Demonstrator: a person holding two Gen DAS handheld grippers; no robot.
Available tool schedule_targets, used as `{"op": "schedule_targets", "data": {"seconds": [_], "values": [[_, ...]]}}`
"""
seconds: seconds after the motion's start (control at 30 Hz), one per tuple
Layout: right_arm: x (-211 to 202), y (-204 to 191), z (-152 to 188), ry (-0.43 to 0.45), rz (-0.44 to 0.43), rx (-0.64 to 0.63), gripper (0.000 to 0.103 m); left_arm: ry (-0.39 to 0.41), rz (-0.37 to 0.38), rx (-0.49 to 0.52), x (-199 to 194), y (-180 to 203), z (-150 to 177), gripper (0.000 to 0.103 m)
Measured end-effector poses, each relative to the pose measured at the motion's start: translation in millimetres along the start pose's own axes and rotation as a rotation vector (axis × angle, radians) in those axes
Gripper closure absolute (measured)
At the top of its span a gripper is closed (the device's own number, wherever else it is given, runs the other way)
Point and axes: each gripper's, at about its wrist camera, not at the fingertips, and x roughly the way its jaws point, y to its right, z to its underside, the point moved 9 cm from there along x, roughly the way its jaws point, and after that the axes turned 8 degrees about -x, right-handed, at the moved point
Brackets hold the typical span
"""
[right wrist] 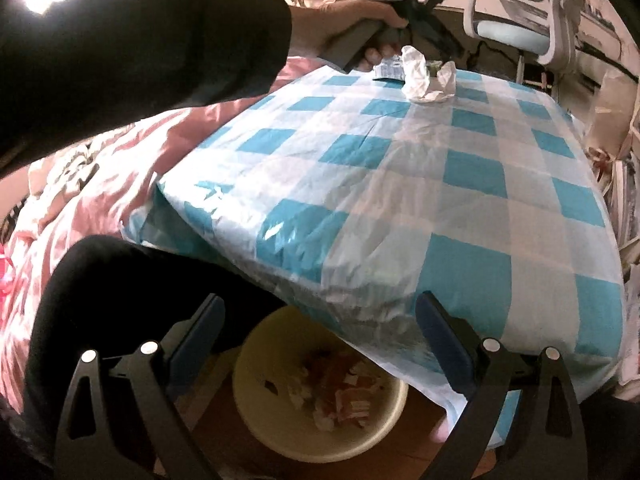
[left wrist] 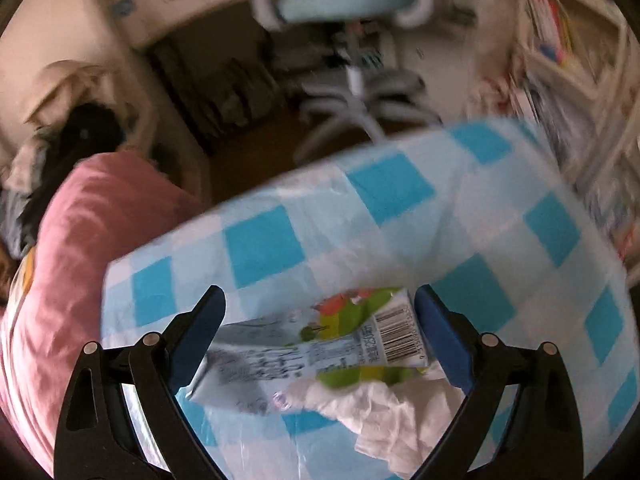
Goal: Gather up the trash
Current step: 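Move both tools over the table toward the milk carton and white tissue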
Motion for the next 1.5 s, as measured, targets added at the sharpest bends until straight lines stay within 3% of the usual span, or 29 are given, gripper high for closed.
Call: {"op": "schedule_targets", "data": {"seconds": [0.17, 0.4, 0.57, 0.67, 0.8, 1.0, 1.13, 1.27, 1.37, 1.5], "values": [[-4.3, 6.1, -4.9, 0.022, -0.003, 0.033, 0.011, -0.119, 0.015, 0.162, 9.7, 23.1, 41.2, 0.011], [-15.1, 0.3, -5.8, 0.055, 0.016, 0.005, 0.011, -0.254, 0.108, -0.045, -35.8, 24.7, 120.5, 0.017], [-22.7, -1.8, -5.3, 0.081, 0.054, -0.023, 0.011, -0.268, 0.116, -0.182, -72.3, 26.6, 184.7, 0.018], [-27.5, -3.4, -1.5, 0.096, 0.077, -0.037, 0.011, -0.18, 0.133, -0.256, -108.5, 20.3, 203.7, 0.017], [-27.0, -6.1, 4.0, 0.086, 0.095, -0.053, 0.011, 0.017, 0.081, -0.394, -165.6, -14.1, 218.6, 0.013], [-30.6, -2.8, -5.9, 0.099, 0.13, -0.086, 0.011, 0.199, 0.013, -0.577, -195.0, -49.6, 239.6, 0.011], [-29.0, 8.2, -30.7, 0.126, 0.155, -0.093, 0.011, 0.241, -0.002, -0.713, -191.3, -71.0, 260.9, 0.011], [-7.3, 24.9, -63.9, 0.122, 0.168, -0.104, 0.011, 0.229, 0.004, -0.821, -167.5, -88.2, 280.6, 0.011], [13.3, 32.1, -80.7, 0.085, 0.154, -0.11, 0.011, 0.218, 0.02, -0.856, -161.2, -95.6, 287.4, 0.011], [55.0, 41.2, -99.2, 0.016, 0.138, -0.138, 0.011, 0.275, 0.015, -0.847, -169.7, -104.6, 277.0, 0.011]]}}
